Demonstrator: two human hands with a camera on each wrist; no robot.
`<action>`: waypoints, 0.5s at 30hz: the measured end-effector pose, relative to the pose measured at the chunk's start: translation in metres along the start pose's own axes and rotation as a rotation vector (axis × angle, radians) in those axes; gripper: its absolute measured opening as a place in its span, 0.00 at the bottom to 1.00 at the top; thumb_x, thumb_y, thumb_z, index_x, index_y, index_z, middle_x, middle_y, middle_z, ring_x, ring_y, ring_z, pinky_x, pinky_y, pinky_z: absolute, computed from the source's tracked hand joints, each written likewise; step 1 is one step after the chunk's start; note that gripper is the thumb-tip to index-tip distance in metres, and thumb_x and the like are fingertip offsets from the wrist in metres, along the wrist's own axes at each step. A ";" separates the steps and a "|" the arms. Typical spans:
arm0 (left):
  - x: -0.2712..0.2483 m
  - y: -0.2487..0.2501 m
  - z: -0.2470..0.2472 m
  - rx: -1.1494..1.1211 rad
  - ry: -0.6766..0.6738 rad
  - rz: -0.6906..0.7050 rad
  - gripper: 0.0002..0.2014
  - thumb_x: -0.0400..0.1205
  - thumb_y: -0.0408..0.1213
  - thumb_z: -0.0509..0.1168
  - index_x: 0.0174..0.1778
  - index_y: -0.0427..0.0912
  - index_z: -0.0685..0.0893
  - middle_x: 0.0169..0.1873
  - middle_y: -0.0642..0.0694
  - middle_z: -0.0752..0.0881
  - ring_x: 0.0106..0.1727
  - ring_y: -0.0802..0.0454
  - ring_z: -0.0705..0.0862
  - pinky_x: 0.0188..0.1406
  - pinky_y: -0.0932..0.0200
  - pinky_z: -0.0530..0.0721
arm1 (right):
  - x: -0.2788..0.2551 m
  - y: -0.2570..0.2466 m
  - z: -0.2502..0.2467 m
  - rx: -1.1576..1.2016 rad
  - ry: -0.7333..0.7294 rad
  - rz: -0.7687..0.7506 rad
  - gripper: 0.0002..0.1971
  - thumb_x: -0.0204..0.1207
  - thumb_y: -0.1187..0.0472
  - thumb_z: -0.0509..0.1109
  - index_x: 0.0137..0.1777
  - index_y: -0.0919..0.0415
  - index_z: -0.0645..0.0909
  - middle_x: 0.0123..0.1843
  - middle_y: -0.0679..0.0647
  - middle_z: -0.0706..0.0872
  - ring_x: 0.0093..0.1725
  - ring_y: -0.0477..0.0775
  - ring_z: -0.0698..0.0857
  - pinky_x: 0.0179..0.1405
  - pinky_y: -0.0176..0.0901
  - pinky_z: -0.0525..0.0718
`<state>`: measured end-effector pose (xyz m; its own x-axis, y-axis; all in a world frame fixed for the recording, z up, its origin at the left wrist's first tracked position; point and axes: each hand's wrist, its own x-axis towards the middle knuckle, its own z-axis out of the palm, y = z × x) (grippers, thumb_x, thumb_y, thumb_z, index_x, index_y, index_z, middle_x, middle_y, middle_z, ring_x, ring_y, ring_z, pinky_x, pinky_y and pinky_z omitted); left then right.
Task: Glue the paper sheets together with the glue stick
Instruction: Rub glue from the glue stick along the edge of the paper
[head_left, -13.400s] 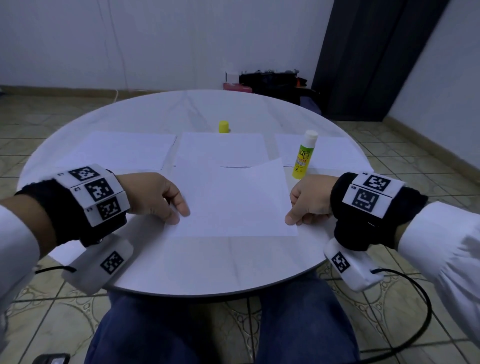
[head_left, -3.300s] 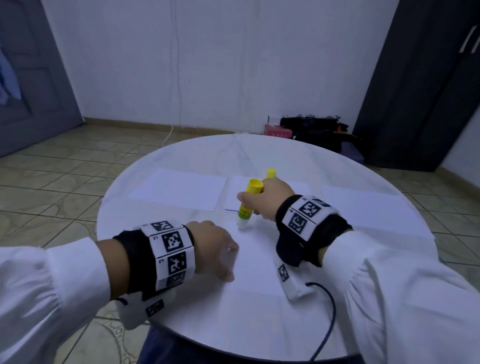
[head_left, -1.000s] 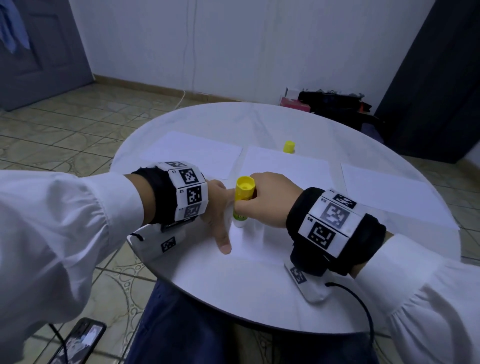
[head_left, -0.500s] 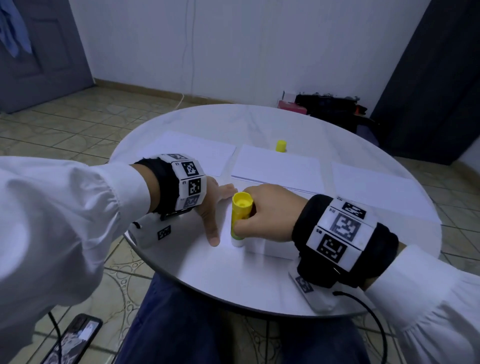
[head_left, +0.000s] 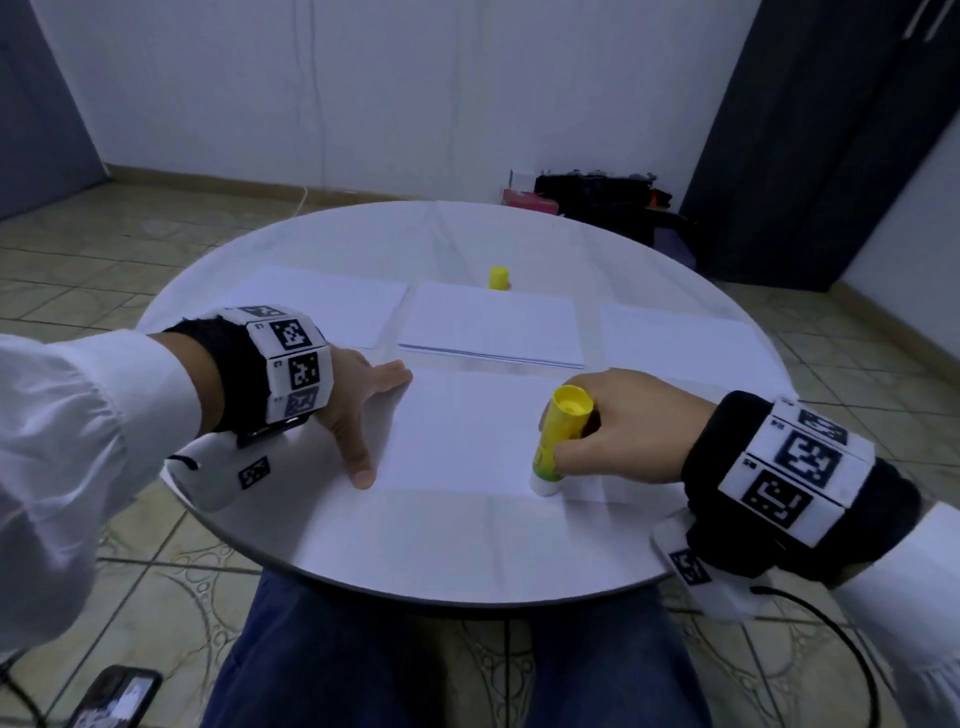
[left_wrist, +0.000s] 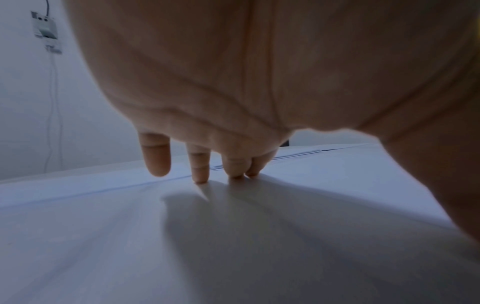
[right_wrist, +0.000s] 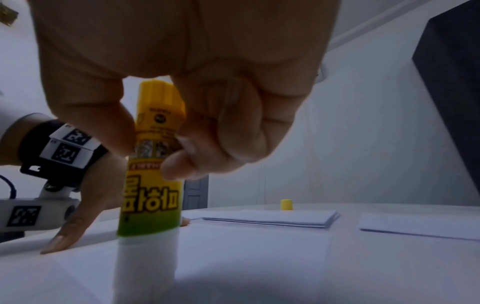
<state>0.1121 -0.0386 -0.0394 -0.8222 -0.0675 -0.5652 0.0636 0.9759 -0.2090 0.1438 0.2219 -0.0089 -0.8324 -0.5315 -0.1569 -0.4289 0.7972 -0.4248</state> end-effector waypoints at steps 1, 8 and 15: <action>0.001 -0.001 0.000 0.001 -0.001 -0.004 0.69 0.56 0.66 0.79 0.82 0.62 0.35 0.83 0.50 0.54 0.82 0.47 0.59 0.79 0.46 0.61 | -0.003 0.005 -0.002 0.009 0.007 0.017 0.06 0.64 0.56 0.76 0.36 0.58 0.87 0.41 0.50 0.88 0.41 0.49 0.84 0.44 0.46 0.82; 0.001 -0.001 -0.001 0.005 -0.018 -0.005 0.69 0.57 0.66 0.79 0.81 0.63 0.34 0.83 0.52 0.51 0.83 0.45 0.57 0.79 0.45 0.59 | -0.011 0.031 -0.013 0.034 0.007 0.100 0.07 0.63 0.55 0.75 0.38 0.57 0.88 0.43 0.48 0.89 0.46 0.50 0.85 0.50 0.50 0.85; -0.001 0.000 -0.001 0.017 -0.010 0.000 0.68 0.58 0.65 0.79 0.82 0.62 0.35 0.83 0.52 0.52 0.81 0.45 0.60 0.78 0.48 0.62 | 0.037 0.044 -0.030 0.191 0.188 0.307 0.10 0.72 0.58 0.70 0.37 0.65 0.83 0.34 0.54 0.84 0.28 0.49 0.76 0.29 0.39 0.72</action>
<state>0.1123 -0.0382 -0.0386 -0.8166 -0.0692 -0.5731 0.0737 0.9722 -0.2224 0.0830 0.2461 -0.0068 -0.9688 -0.2014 -0.1441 -0.0924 0.8339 -0.5441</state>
